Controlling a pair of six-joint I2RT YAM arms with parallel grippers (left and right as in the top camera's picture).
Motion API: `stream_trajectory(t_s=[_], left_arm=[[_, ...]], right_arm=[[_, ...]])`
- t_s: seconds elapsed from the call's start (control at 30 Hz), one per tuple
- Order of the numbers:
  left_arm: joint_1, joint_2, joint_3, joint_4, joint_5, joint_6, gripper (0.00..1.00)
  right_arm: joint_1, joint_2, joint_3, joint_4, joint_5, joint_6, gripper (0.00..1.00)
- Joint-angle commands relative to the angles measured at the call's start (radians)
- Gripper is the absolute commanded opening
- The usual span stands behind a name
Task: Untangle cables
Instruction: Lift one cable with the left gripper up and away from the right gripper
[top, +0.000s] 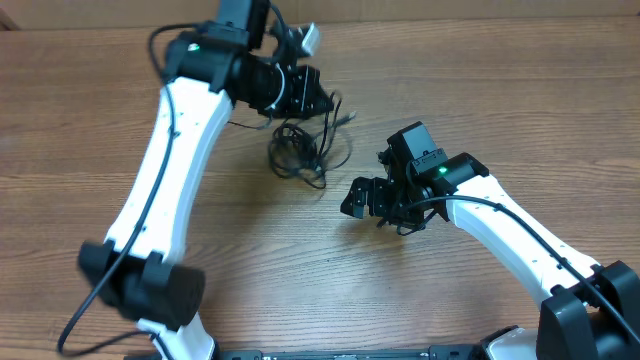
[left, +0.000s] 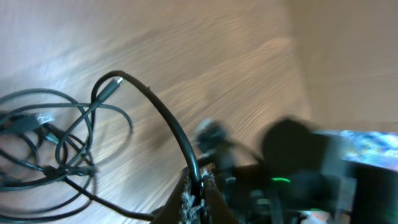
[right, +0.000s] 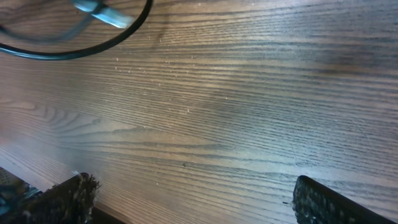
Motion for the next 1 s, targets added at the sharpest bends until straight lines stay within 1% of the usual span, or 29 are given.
stream_trajectory(t_s=[0.0, 0.13, 0.23, 0.33, 0.4, 0.47, 0.53, 0.63, 0.77, 0.83, 0.9, 0.97], left_arm=[[0.000, -0.126, 0.035, 0.087, 0.108, -0.101, 0.04], [0.000, -0.186, 0.035, 0.162, 0.104, -0.143, 0.04], [0.001, -0.222, 0.035, 0.242, 0.100, -0.243, 0.04], [0.002, -0.243, 0.035, 0.331, 0.100, -0.378, 0.04], [0.002, -0.253, 0.035, 0.391, 0.100, -0.435, 0.04], [0.002, -0.263, 0.035, 0.450, 0.095, -0.452, 0.04], [0.004, -0.274, 0.036, 0.486, 0.059, -0.462, 0.04], [0.012, -0.284, 0.036, 0.491, -0.021, -0.531, 0.04], [0.022, -0.297, 0.036, 0.516, -0.058, -0.586, 0.04], [0.040, -0.314, 0.036, 0.577, -0.056, -0.657, 0.04], [0.050, -0.323, 0.036, 0.637, -0.049, -0.710, 0.04], [0.059, -0.335, 0.036, 0.745, -0.014, -0.757, 0.04]], right_arm=[[0.005, 0.004, -0.007, -0.009, 0.013, 0.009, 1.00], [0.005, 0.004, -0.007, -0.016, 0.013, 0.028, 1.00], [0.005, 0.004, -0.007, -0.019, 0.013, 0.031, 1.00], [0.005, 0.004, -0.007, -0.023, 0.013, 0.031, 1.00], [0.005, 0.004, -0.007, -0.027, 0.013, 0.030, 1.00], [0.005, 0.004, -0.007, -0.035, 0.014, 0.030, 1.00], [0.005, 0.004, -0.007, -0.043, 0.015, 0.030, 1.00], [0.005, 0.004, -0.007, -0.062, 0.026, 0.030, 1.00], [0.005, 0.004, -0.007, -0.091, 0.093, 0.031, 1.00], [0.005, 0.004, -0.007, -0.111, 0.157, 0.047, 1.00], [0.005, 0.004, -0.008, -0.125, 0.201, 0.101, 1.00], [0.005, 0.004, -0.008, -0.124, 0.219, 0.132, 1.00]])
